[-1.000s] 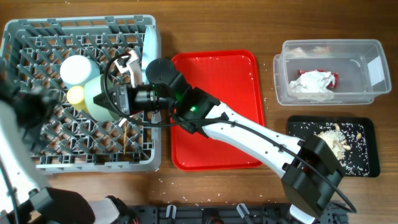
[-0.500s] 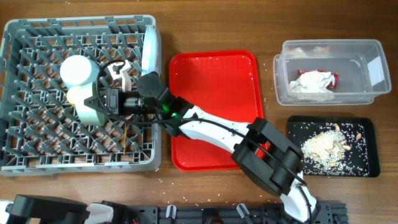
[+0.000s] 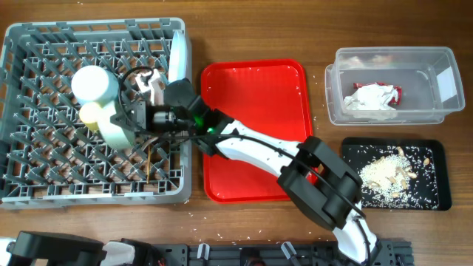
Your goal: Sort waste into correct bins and load items into the dishwasher rack
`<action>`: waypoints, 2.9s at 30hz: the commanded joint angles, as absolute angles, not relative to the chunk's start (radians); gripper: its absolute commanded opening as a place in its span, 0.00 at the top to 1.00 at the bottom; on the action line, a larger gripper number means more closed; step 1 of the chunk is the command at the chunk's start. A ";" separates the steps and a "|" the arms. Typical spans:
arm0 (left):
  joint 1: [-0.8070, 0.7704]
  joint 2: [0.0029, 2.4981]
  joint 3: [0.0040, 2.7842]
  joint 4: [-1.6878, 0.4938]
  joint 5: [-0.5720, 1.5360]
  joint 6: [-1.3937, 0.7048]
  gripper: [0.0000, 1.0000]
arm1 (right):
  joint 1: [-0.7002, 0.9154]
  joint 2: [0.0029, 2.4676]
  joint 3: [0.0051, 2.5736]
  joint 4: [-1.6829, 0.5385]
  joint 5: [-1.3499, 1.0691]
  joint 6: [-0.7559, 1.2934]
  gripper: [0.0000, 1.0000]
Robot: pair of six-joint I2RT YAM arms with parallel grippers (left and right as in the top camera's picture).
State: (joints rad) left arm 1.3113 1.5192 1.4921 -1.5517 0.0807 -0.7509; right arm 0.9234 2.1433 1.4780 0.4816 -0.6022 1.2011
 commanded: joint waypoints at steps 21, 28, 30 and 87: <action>1.316 1.507 1.496 -1.554 0.093 -0.771 0.00 | 0.889 1.718 1.480 -0.160 -0.232 0.697 0.65; 1.316 1.507 1.496 -1.554 0.093 -0.771 0.00 | 0.945 2.000 1.480 0.077 -0.191 0.681 0.78; 1.316 1.507 1.496 -1.554 0.093 -0.771 0.00 | 0.945 2.039 1.480 0.059 -0.175 0.646 0.78; 1.315 1.507 1.496 -1.650 0.228 -0.764 0.00 | 0.283 0.139 0.195 -0.083 -0.205 0.184 0.00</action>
State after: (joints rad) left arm 1.3113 1.5181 1.4921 -1.6493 0.2268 -0.7544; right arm 0.3458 0.2165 0.2066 -0.0978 -0.1490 0.2066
